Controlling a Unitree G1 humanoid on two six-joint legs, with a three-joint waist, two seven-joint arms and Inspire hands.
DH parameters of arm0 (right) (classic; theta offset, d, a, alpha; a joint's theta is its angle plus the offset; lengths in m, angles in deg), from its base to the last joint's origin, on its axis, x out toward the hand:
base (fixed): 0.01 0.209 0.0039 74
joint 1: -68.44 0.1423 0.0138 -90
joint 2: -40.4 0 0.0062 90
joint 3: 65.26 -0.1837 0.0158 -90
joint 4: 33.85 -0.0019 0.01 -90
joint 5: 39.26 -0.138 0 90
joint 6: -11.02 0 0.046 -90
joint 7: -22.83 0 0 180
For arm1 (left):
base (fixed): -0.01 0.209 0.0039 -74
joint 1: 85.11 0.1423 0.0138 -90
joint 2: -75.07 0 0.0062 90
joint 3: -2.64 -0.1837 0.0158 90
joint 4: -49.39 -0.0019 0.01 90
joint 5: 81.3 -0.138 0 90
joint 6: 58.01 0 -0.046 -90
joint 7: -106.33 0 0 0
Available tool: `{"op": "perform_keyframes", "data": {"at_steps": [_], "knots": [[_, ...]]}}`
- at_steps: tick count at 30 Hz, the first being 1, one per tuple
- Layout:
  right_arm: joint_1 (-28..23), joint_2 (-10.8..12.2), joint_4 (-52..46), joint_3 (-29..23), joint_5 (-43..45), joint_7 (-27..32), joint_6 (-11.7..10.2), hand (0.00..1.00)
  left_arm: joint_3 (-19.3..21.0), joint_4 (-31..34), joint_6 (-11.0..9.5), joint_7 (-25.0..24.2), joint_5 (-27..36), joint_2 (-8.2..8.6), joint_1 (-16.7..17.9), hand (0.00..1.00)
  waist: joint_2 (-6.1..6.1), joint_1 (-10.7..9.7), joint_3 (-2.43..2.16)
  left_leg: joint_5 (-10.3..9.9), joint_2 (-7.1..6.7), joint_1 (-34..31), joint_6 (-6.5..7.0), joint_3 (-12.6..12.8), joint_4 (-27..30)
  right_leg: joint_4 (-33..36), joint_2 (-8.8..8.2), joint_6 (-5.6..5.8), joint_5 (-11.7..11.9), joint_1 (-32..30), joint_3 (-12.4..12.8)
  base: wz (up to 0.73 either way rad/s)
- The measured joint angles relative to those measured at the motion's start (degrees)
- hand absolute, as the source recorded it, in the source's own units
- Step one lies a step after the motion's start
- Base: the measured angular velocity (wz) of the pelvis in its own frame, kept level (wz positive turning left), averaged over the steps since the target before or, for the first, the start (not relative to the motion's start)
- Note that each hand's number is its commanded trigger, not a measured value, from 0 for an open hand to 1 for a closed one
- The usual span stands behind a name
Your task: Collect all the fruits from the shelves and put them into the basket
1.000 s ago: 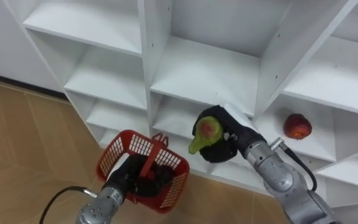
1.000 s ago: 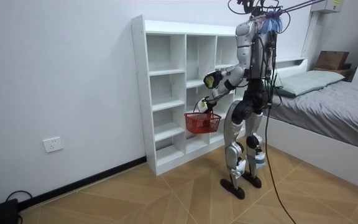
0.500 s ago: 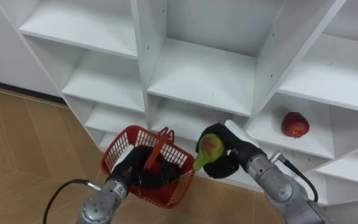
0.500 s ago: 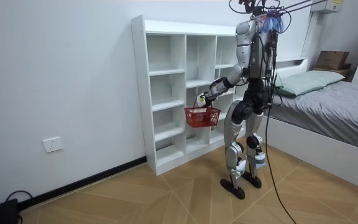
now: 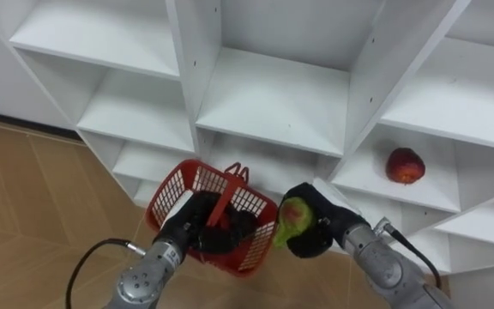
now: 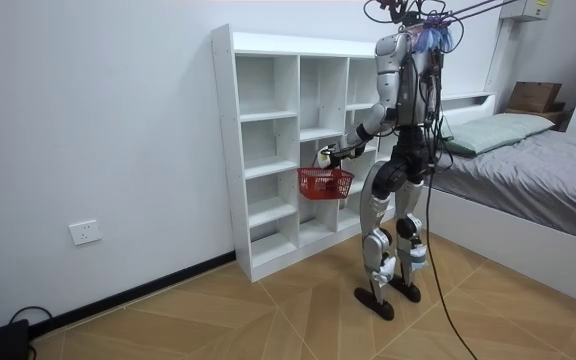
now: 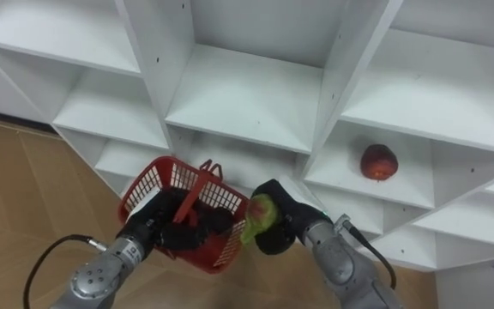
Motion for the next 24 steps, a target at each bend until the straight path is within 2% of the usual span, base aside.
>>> {"op": "perform_keyframes", "data": {"at_steps": [12, 18, 24], "knots": [[-0.16, -0.01, 2.44, 0.06, -0.04, 3.15, -0.1, 1.0, -1.71, 0.0, -0.08, -1.02, 1.11, 0.02, -0.01, 1.0, 0.15, -0.01, -0.01, 0.01, 0.05, -0.11, -0.03, -0.06, 0.1, 0.0, -0.07, -0.04, 0.03, 0.26, -0.23, 0.0], [0.01, 0.0, 2.93, 0.06, -0.24, 4.41, -0.1, 1.0, -1.88, 0.0, -0.08, -1.38, 1.12, 0.1, -0.16, 1.0, 0.93, -0.07, -0.01, 0.05, 0.05, -0.01, -0.08, -0.02, -0.1, 0.0, -0.11, -0.09, 0.06, 0.24, -0.18, 0.0], [1.09, 0.26, 3.89, 0.03, -0.53, 4.77, 0.06, 1.0, -2.79, 0.02, -0.06, -1.46, 1.6, 0.12, -0.26, 1.0, 0.98, -0.1, 0.01, 0.52, 0.07, 0.48, -0.3, -0.05, -0.86, -0.01, -0.31, -0.09, 0.05, 0.11, -0.13, 0.0]]}}
